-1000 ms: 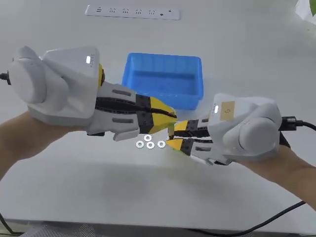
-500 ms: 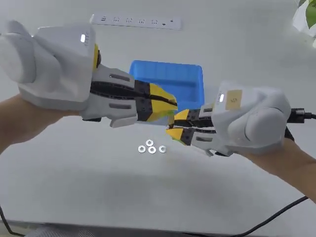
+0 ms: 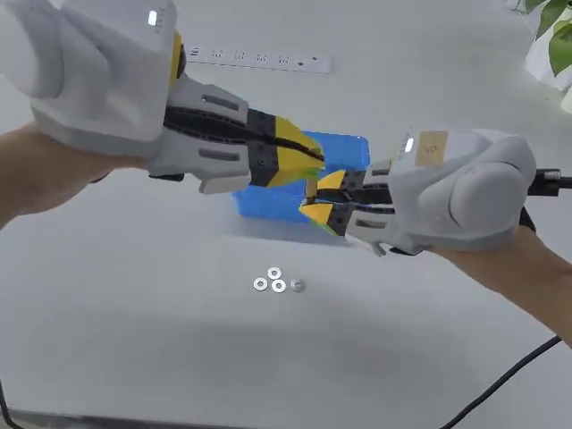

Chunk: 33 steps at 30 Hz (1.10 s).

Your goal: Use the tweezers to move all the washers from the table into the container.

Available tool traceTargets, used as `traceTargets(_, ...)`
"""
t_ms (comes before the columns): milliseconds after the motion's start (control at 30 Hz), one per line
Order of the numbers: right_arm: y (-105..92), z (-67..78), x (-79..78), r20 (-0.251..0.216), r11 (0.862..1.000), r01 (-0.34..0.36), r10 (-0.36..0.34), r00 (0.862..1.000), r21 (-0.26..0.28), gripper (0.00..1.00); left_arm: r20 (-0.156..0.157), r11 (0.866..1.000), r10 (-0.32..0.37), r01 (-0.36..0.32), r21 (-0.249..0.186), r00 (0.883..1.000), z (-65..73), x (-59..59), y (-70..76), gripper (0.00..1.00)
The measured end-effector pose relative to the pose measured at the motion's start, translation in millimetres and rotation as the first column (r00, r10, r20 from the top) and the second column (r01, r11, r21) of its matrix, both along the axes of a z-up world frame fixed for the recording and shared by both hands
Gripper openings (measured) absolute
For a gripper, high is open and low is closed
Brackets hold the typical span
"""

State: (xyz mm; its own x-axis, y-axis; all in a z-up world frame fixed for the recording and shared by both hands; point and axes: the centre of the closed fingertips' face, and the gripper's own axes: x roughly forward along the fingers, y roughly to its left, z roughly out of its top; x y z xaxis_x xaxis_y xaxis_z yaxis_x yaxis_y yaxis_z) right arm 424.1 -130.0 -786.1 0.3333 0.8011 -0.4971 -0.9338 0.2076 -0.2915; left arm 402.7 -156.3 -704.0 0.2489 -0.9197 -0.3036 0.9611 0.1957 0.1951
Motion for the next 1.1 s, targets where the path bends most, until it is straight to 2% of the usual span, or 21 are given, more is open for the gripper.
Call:
traceTargets(133,3.0,4.7,12.1,0.019,1.000,0.011,-0.011,1.000,0.004,0.10,0.020,1.000,-0.002,0.002,0.008,1.000,3.9,11.4,2.0,0.04)
traceTargets(267,6.1,5.1,25.1,0.026,1.000,0.019,-0.019,0.999,0.004,0.10,0.023,1.000,0.004,-0.005,0.007,1.000,3.6,23.9,4.7,0.04)
traceTargets(567,6.0,-13.0,49.2,0.006,0.998,0.057,-0.057,0.998,-0.026,0.10,0.005,1.000,0.029,-0.029,0.002,1.000,-14.2,52.2,4.8,0.04)
traceTargets(700,6.5,-23.2,58.1,-0.010,0.996,0.078,-0.079,0.997,-0.036,0.10,-0.016,0.999,0.049,-0.049,-0.006,0.999,-29.2,67.4,7.5,0.04)
traceTargets(800,5.9,-32.6,62.4,-0.048,0.995,0.090,-0.092,0.995,-0.042,0.10,-0.036,0.998,0.057,-0.057,-0.011,0.998,-39.4,74.0,8.1,0.04)
traceTargets(967,4.5,-42.8,64.6,-0.073,0.994,0.094,-0.098,0.993,-0.056,0.10,-0.070,0.998,0.064,-0.066,-0.024,0.996,-44.6,75.8,7.9,0.04)
traceTargets(1033,3.9,-46.1,65.2,-0.080,0.994,0.095,-0.099,0.992,-0.060,0.10,-0.081,0.997,0.065,-0.067,-0.026,0.995,-52.5,80.5,8.1,0.04)
traceTargets(1100,3.5,-49.5,64.8,-0.093,0.993,0.094,-0.100,0.991,-0.066,0.10,-0.093,0.997,0.068,-0.071,-0.031,0.993,-50.6,76.9,6.7,0.04)
